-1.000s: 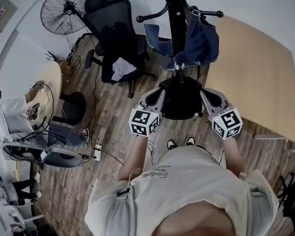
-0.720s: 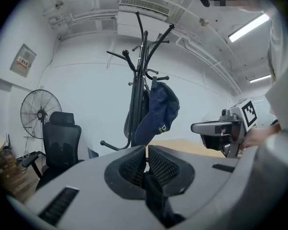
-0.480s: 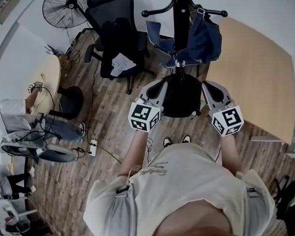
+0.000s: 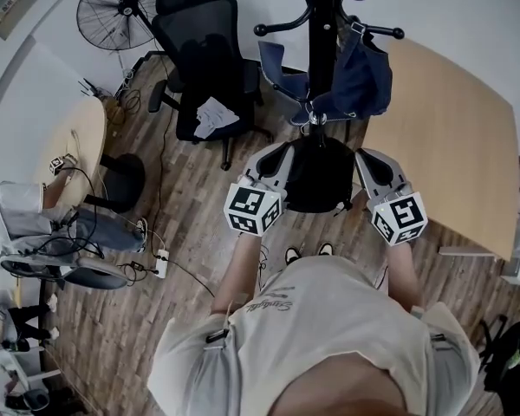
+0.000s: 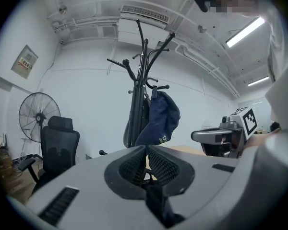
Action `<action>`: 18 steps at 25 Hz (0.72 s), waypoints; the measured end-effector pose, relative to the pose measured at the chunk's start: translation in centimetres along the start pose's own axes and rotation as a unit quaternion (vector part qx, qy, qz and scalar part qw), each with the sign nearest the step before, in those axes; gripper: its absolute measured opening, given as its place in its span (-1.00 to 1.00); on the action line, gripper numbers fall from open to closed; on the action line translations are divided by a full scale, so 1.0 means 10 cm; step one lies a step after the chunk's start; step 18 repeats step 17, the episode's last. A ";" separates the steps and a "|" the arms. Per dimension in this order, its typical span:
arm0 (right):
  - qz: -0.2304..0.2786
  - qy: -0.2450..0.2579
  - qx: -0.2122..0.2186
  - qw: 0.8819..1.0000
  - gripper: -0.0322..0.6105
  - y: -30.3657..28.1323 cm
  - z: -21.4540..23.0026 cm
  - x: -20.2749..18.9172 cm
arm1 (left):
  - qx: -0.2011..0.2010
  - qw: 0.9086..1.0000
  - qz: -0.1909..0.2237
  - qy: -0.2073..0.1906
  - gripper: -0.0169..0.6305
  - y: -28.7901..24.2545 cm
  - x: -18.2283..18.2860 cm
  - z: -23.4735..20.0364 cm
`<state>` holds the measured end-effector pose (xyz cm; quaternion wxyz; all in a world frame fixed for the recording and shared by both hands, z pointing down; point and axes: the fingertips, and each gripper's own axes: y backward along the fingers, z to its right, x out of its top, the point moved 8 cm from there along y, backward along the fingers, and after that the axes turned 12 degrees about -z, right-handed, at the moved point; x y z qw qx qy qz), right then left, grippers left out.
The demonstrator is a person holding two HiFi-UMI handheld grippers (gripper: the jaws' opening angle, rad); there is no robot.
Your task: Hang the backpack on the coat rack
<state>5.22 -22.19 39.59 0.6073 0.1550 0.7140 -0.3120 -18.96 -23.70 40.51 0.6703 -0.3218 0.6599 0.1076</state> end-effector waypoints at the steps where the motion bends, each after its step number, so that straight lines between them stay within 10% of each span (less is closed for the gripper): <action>1: -0.002 -0.001 0.000 1.000 -0.92 -0.01 0.00 -0.01 | 0.000 1.000 -0.002 0.001 -0.86 -0.01 -0.01 0.00; 13: 0.007 -0.056 0.026 0.998 -0.92 -0.04 0.02 -0.09 | -0.004 1.000 -0.018 0.002 -0.86 -0.02 -0.09 -0.03; 18: 0.004 0.008 0.012 1.000 -0.92 -0.05 -0.01 -0.02 | 0.001 1.000 -0.014 0.001 -0.86 -0.03 -0.09 -0.03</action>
